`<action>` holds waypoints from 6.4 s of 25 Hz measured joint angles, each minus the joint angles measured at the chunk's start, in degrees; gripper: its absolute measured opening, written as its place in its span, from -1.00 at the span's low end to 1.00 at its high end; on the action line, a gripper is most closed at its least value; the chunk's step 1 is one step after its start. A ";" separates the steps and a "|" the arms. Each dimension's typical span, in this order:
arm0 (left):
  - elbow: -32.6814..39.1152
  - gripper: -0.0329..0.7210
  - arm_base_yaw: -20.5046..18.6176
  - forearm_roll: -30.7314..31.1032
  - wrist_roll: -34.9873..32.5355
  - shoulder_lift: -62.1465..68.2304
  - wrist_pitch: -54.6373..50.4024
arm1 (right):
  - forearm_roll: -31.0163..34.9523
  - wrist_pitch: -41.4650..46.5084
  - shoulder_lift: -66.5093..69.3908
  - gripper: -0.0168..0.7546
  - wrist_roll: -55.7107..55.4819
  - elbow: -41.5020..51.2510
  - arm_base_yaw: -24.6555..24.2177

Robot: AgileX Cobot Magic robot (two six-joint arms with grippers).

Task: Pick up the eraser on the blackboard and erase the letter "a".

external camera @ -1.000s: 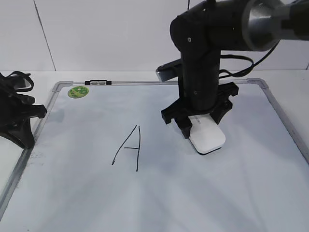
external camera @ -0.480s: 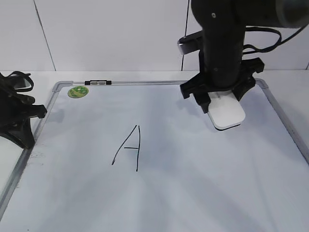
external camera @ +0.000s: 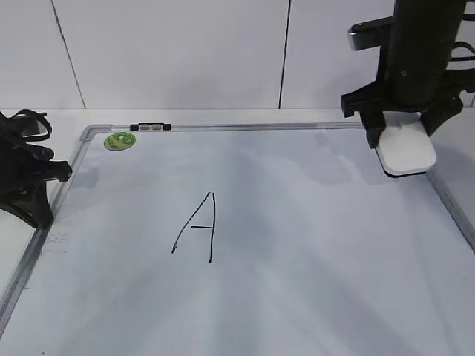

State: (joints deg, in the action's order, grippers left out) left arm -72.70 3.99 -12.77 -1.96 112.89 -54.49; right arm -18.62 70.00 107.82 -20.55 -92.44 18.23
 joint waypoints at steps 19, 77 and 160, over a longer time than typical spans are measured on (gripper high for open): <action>0.00 -0.82 0.08 -0.53 0.00 0.00 0.10 | 6.21 0.12 -0.36 0.52 8.29 5.01 -11.78; 0.00 -0.82 0.08 -1.23 -0.30 0.00 1.26 | 11.46 -0.20 7.83 0.52 13.35 5.01 -14.16; -7.33 -0.16 0.54 -1.12 -0.52 -19.83 -12.43 | 15.36 0.21 -10.51 0.58 13.14 2.77 -14.16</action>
State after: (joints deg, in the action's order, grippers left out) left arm -80.03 4.53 -13.89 -2.48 93.06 -66.92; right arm -3.26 70.21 97.30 -7.41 -89.68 4.07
